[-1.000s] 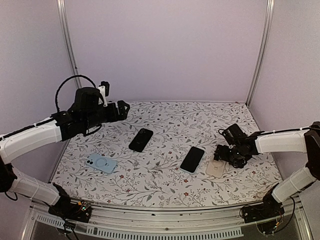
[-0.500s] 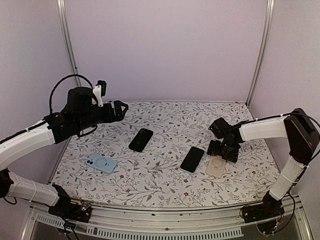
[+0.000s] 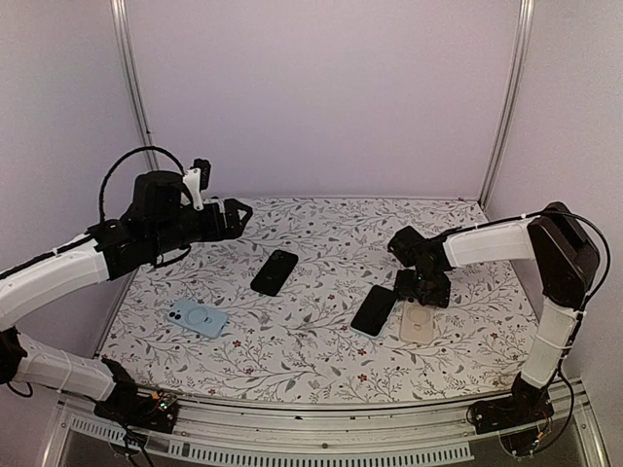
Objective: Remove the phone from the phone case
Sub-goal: Pick up the phone with the phone case at the center of the board.
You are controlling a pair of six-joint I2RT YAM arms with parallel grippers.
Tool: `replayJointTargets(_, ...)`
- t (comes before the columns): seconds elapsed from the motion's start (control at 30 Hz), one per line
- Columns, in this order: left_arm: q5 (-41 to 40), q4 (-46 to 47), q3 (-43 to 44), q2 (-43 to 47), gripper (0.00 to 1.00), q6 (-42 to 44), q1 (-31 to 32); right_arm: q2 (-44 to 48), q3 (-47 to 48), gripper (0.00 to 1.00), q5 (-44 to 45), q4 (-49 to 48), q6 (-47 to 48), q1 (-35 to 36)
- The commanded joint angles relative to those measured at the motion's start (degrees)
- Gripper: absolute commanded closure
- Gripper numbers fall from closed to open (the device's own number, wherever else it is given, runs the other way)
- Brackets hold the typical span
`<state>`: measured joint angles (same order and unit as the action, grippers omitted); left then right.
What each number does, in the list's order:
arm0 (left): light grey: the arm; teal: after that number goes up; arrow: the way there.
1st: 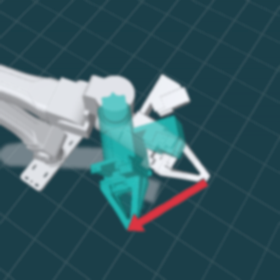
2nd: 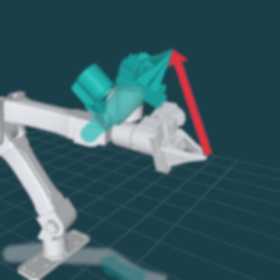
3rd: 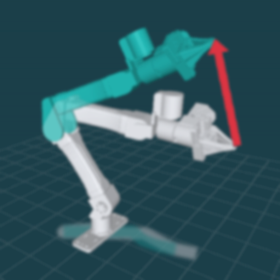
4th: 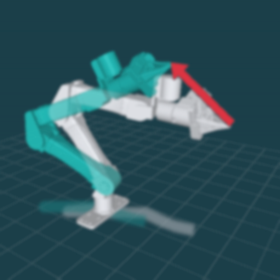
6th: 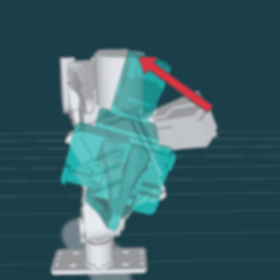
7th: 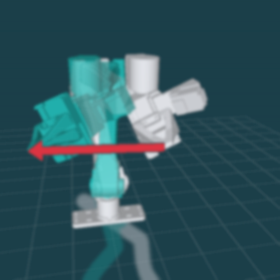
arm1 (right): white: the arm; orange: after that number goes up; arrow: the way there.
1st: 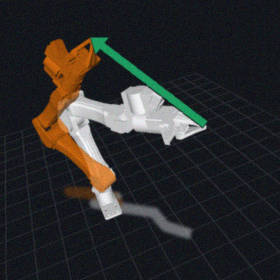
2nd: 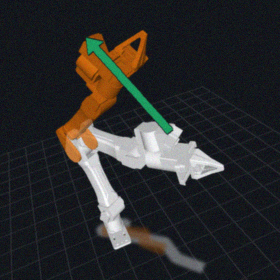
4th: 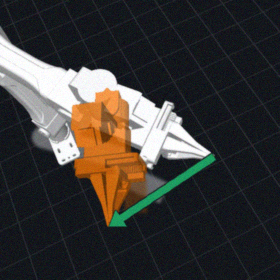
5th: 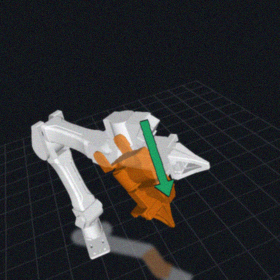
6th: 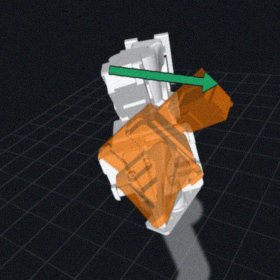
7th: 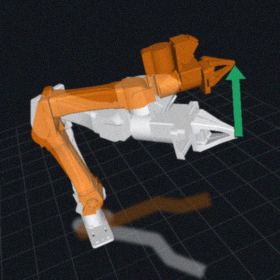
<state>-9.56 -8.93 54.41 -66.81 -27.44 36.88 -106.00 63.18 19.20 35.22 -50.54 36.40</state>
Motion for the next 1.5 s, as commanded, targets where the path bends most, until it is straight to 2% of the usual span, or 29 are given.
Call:
replayJointTargets(0.0,2.89,0.17,1.66,-0.86,0.01,-0.41,-0.45,0.96,-5.31,0.11,-3.26,-0.53,-1.19,0.85)
replayJointTargets(0.3,7.67,-0.18,3.46,-3.61,0.01,-0.90,-0.50,8.51,-12.13,0.18,-2.74,-3.92,2.96,0.80)
replayJointTargets(0.53,14.67,-0.62,4.74,-4.84,0.01,-1.00,-0.50,11.06,-13.13,0.43,-8.15,-10.43,8.66,0.70)
replayJointTargets(0.67,17.75,-0.23,5.30,-5.38,0.01,-1.90,-0.45,12.54,-13.35,0.49,-11.23,-13.04,11.47,-0.30)
replayJointTargets(0.77,20.23,-0.19,6.06,-6.06,0.01,-2.53,-0.58,13.79,-13.45,0.52,-14.25,-14.59,13.00,-1.33)
replayJointTargets(1.1,24.68,2.23,5.31,-6.67,0.01,-4.76,-0.67,22.05,-11.80,0.55,-12.83,-17.52,13.53,-2.04)
replayJointTargets(1.27,25.65,5.83,3.75,-7.80,0.01,-7.39,-0.47,24.86,-11.38,0.56,-15.64,-24.56,10.43,-1.75)
replayJointTargets(1.47,25.47,9.60,3.51,-11.19,0.01,-9.26,1.37,23.24,-7.33,0.56,-16.17,-32.76,5.51,0.33)
